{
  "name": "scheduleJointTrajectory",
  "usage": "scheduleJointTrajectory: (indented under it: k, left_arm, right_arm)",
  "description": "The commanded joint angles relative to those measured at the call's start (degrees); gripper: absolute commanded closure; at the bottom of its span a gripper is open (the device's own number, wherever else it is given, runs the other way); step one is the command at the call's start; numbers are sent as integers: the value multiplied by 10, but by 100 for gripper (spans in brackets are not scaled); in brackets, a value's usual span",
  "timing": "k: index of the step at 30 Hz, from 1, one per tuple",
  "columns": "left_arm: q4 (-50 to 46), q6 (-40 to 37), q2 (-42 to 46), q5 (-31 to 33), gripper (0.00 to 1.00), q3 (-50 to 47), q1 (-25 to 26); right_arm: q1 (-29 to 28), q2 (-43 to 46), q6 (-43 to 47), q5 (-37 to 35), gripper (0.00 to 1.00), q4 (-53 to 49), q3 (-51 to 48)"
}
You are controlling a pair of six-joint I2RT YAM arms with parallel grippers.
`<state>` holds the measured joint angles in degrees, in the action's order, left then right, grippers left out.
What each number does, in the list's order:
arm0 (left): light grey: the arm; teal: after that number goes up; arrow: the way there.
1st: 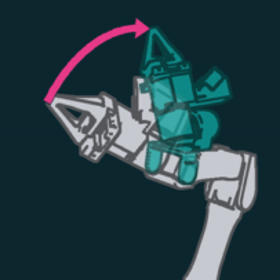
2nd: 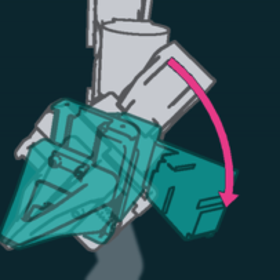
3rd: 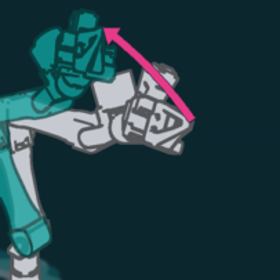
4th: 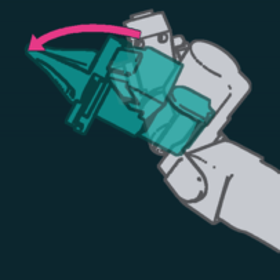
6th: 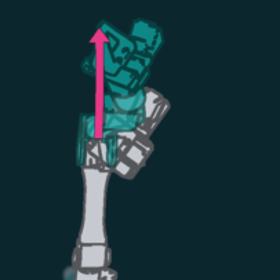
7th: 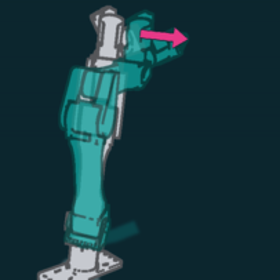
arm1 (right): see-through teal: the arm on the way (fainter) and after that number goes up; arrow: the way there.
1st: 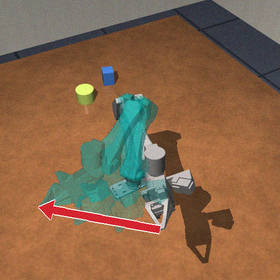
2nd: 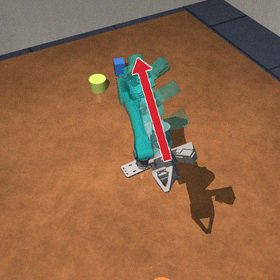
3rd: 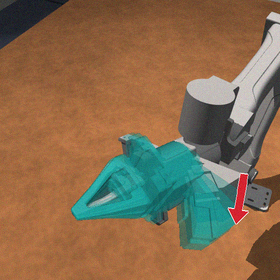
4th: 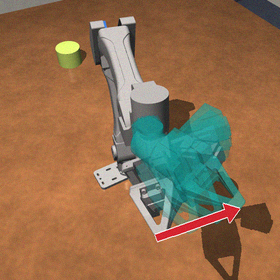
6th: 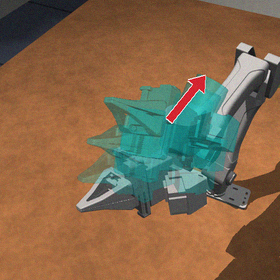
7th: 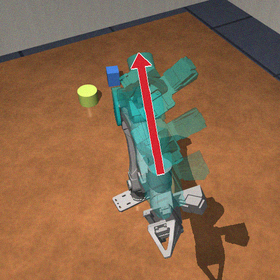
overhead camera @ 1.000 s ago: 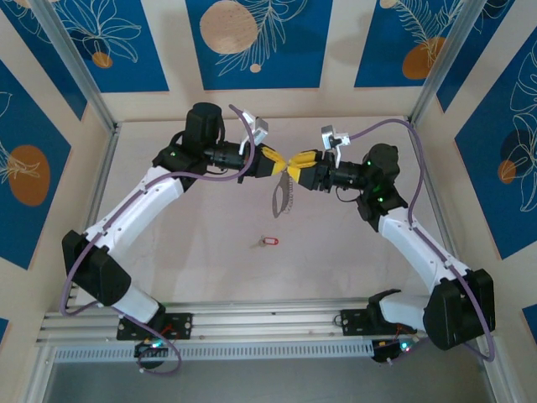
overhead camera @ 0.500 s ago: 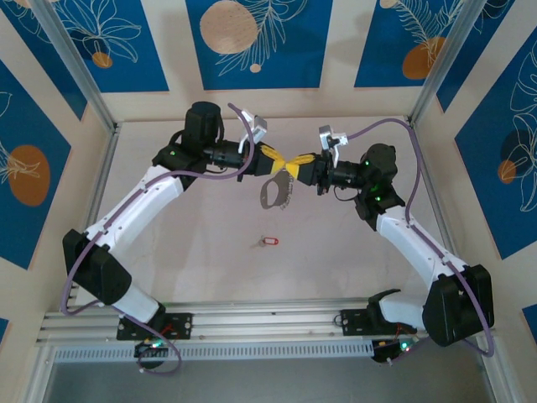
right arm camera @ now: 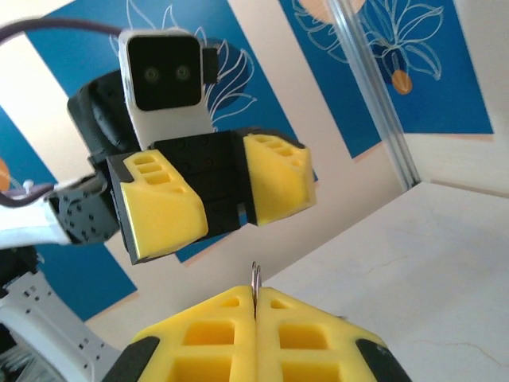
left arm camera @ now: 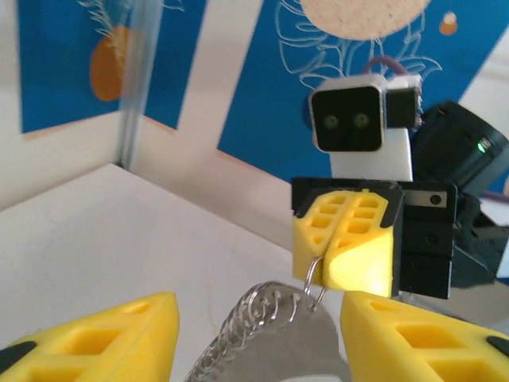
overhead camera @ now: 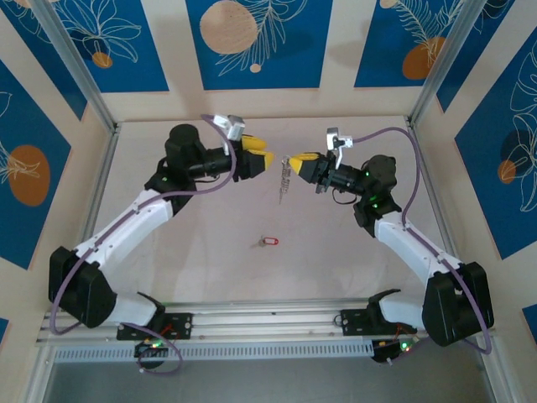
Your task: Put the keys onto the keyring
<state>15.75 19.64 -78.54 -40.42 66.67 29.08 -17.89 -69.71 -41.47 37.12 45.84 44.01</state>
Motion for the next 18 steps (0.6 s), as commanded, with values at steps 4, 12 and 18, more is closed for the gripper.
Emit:
scheduleJointTrajectory:
  k: [4, 12, 18]
  left_arm:
    - [236, 163, 11, 10, 43, -63, -5]
    - [367, 257, -25, -8, 44, -82, 1]
    - [380, 262, -46, -11, 48, -75, 15]
  right_arm:
    - [-9, 10, -55, -109, 100, 133, -34]
    - [-42, -1, -77, -170, 100, 183, -41]
    - [-57, 0, -70, -186, 100, 181, -37]
